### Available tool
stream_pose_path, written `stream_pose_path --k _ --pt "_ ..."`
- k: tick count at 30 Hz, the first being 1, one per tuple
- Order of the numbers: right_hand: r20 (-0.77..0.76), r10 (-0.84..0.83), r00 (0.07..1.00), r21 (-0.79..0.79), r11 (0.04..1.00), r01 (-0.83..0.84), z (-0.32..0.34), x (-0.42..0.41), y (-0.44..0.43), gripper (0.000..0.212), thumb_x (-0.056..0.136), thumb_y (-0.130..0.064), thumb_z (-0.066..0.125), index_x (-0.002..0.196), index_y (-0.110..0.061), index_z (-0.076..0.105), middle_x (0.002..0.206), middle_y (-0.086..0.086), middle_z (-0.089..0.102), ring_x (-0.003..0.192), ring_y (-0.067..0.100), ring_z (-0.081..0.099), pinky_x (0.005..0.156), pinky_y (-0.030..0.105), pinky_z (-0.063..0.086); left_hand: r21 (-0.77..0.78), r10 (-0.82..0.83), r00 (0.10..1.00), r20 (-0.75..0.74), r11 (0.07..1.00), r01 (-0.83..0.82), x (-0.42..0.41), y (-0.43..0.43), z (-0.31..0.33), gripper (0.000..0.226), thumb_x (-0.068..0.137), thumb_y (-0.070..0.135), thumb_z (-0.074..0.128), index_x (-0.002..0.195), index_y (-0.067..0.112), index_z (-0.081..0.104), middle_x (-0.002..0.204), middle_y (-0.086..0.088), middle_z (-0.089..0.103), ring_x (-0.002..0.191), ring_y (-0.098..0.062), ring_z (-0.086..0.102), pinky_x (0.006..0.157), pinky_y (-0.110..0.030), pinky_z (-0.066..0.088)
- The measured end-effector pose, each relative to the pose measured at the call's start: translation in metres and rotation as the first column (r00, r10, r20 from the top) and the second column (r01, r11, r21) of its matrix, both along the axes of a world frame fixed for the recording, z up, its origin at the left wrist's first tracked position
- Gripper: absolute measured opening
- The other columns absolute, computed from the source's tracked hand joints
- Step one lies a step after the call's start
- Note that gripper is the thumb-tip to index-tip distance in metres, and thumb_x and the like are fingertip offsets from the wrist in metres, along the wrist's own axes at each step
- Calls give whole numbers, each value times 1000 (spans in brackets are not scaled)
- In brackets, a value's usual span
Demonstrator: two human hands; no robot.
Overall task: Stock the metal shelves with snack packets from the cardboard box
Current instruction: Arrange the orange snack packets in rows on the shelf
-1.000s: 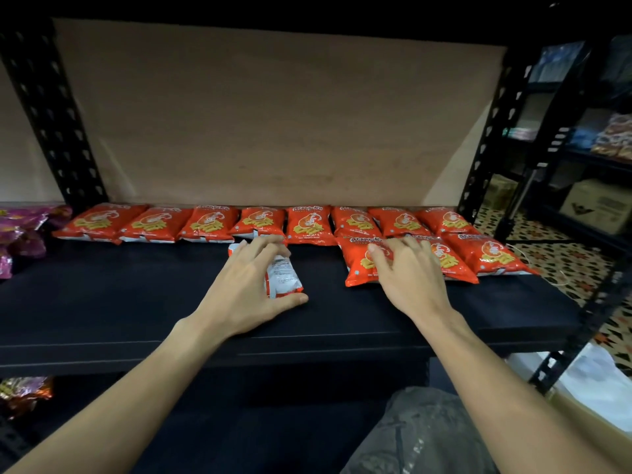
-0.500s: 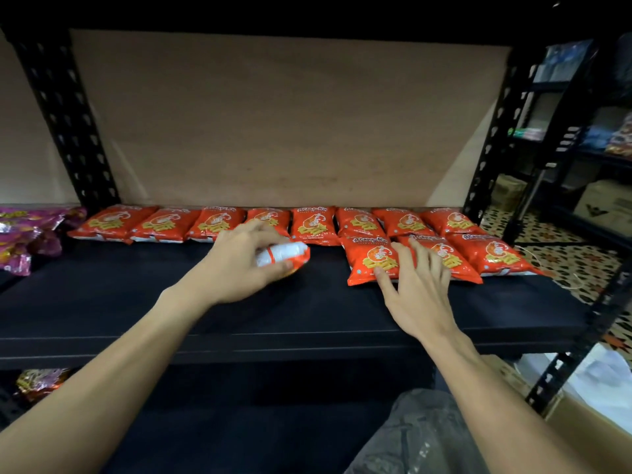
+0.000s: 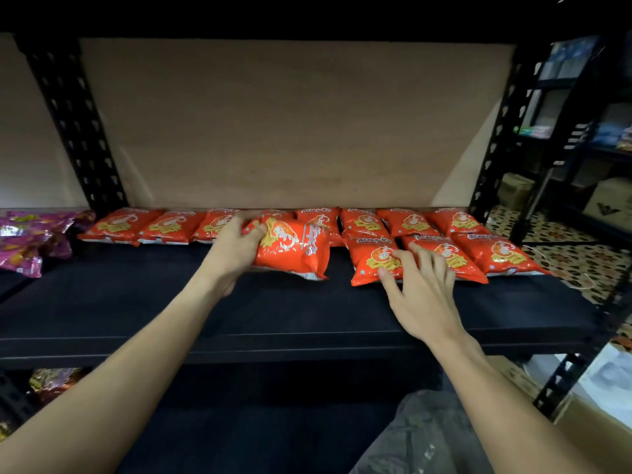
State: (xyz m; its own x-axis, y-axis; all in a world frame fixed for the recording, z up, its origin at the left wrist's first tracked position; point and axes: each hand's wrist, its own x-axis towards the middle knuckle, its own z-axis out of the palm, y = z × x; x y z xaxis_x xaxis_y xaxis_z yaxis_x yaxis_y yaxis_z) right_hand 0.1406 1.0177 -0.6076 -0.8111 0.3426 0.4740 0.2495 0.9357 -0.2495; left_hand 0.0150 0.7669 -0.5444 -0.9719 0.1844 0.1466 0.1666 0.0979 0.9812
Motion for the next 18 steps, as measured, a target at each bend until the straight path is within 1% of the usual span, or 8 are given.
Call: stream_pose_path --k 2,7,10,11,13,15,17,18 --pt "18 11 1000 1 1000 -11 0 1 0 56 101 -54 33 144 -20 45 158 7 30 143 27 20 115 48 19 -5 11 993 118 1000 -11 2 1 -11 28 101 24 53 129 21 47 113 -12 62 92 -25 67 67 -40 59" --pt "56 47 997 6 999 -48 -1 1 1 58 100 -57 32 147 -24 41 160 4 25 144 24 16 117 48 18 -139 110 978 175 987 -86 4 -2 -30 25 95 24 64 113 15 48 104 -9 61 83 -17 62 59 -31 53" --pt "64 51 997 7 999 -52 -1 1 2 60 99 -57 33 149 -25 38 160 3 25 144 24 16 117 48 18 -427 119 993 5 898 -106 7 -10 -29 42 86 33 74 113 17 46 112 -1 53 93 -14 54 80 -31 45" --pt "65 53 996 8 999 -54 0 1 1 60 99 -57 33 150 -25 36 161 3 25 145 24 16 117 48 18 -462 99 992 -78 878 -124 9 -12 -26 43 87 32 73 116 19 44 118 1 48 91 -11 51 83 -31 43" --pt "68 60 996 10 998 -61 0 1 0 60 100 -57 33 151 -26 34 161 3 24 145 24 15 116 47 16 -485 -24 952 -305 864 -133 13 -14 -17 33 93 21 64 120 21 45 125 5 45 90 -9 50 80 -24 38" --pt "73 66 995 7 998 -67 0 1 0 60 100 -57 33 152 -27 32 162 3 23 145 24 14 116 47 16 -599 -262 847 -464 796 -82 13 -9 -10 28 94 9 56 119 22 52 134 8 48 111 -8 50 84 -20 37" --pt "82 71 994 9 997 -71 0 1 0 60 100 -58 32 152 -28 30 162 2 22 146 24 14 117 48 17 -728 -465 782 -414 686 22 11 -4 -6 34 93 5 54 120 26 58 141 9 49 129 -7 45 99 -22 38" --pt "87 73 994 9 997 -74 1 1 0 61 100 -58 32 153 -28 30 162 2 22 146 23 14 117 48 17 -774 -527 770 -361 630 68 9 -1 -7 38 93 6 54 123 28 58 141 10 50 128 -6 46 102 -23 39"
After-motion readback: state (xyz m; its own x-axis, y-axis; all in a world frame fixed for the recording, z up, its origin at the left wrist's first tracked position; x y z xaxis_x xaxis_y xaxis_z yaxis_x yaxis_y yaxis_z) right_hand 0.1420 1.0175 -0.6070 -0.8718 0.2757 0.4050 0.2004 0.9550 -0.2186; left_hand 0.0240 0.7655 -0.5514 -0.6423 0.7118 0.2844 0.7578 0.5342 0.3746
